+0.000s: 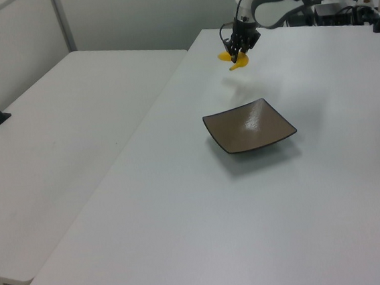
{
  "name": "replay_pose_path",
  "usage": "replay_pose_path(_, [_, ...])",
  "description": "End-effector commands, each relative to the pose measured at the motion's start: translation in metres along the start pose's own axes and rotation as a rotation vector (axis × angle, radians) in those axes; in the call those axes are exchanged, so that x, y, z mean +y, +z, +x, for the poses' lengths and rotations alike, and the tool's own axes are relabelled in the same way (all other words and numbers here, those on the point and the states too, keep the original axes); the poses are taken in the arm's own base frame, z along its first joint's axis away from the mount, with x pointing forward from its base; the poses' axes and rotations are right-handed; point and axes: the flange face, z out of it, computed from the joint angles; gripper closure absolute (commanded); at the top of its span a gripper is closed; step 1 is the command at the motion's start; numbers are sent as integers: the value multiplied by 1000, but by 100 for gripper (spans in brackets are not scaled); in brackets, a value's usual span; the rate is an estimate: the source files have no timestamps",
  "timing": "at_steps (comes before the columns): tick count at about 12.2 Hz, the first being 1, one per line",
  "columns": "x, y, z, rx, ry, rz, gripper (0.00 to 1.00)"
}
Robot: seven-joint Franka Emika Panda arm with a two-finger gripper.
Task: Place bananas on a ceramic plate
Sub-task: 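Lift the banana and carry it over the brown square plate, then lower the banana onto the plate and open the gripper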
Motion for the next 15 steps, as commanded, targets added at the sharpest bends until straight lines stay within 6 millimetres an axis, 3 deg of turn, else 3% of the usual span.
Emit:
replay_pose_path(1, [-34, -43, -46, -73, -85, 27, 91])
replay_pose_path(3, [-48, -59, -68, -78, -119, 31, 91])
replay_pose_path(5, [-79, -91, -103, -93, -159, 74, 91])
replay_pose_path(7, [-97, -107, -124, -113, -188, 86, 91])
replay_pose_path(10, [-133, -113, -158, -145, -248, 97, 90])
replay_pose_path(13, [-149, -105, -184, -176, -294, 97, 89])
replay_pose_path(14, [-158, -104, -193, -179, -321, 95, 81])
replay_pose_path(15, [-162, -103, -198, -177, -344, 90, 62])
